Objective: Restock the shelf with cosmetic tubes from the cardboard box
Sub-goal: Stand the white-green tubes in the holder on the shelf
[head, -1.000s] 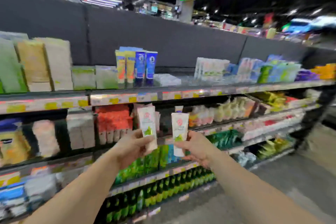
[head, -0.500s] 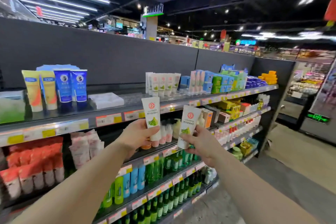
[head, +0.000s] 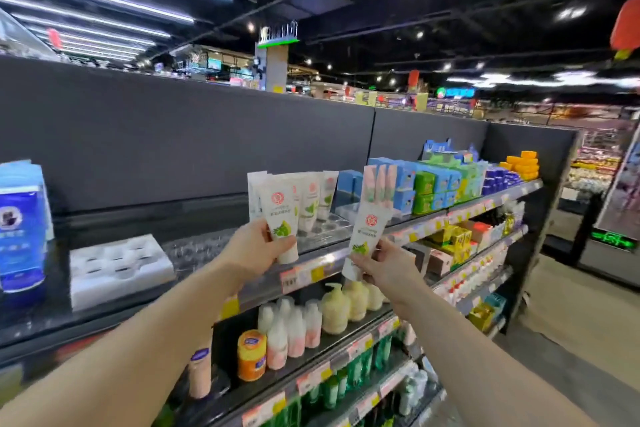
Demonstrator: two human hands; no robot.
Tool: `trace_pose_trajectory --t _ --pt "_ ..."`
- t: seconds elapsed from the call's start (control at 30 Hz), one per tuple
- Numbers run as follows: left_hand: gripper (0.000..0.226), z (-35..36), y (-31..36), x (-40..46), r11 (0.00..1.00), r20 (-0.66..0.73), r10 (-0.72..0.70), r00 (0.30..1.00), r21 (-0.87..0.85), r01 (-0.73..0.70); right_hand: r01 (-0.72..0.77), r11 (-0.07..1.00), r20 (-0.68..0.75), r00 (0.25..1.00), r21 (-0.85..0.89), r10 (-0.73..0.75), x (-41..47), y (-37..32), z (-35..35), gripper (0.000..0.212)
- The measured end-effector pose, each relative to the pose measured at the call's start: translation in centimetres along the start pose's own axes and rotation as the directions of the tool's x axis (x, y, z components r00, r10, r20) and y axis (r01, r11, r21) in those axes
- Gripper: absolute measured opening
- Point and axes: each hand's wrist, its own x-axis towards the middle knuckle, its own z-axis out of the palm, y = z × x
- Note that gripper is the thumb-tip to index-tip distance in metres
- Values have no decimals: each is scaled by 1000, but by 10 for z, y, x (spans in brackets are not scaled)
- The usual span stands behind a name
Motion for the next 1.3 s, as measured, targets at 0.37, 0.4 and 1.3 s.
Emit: trace_pose_trajectory --t 0.37,0.4,1.3 --pt "13 57 -5 75 985 -132 25 991 170 -2 168 975 111 982 -142 -153 174 3 5 22" --pt "14 60 -5 78 985 -164 14 986 173 15 194 963 152 974 -185 -167 188 4 9 25" --pt "26 90 4 81 961 -364 -154 919 161 224 373 873 641 762 -315 -94 252 25 24 25"
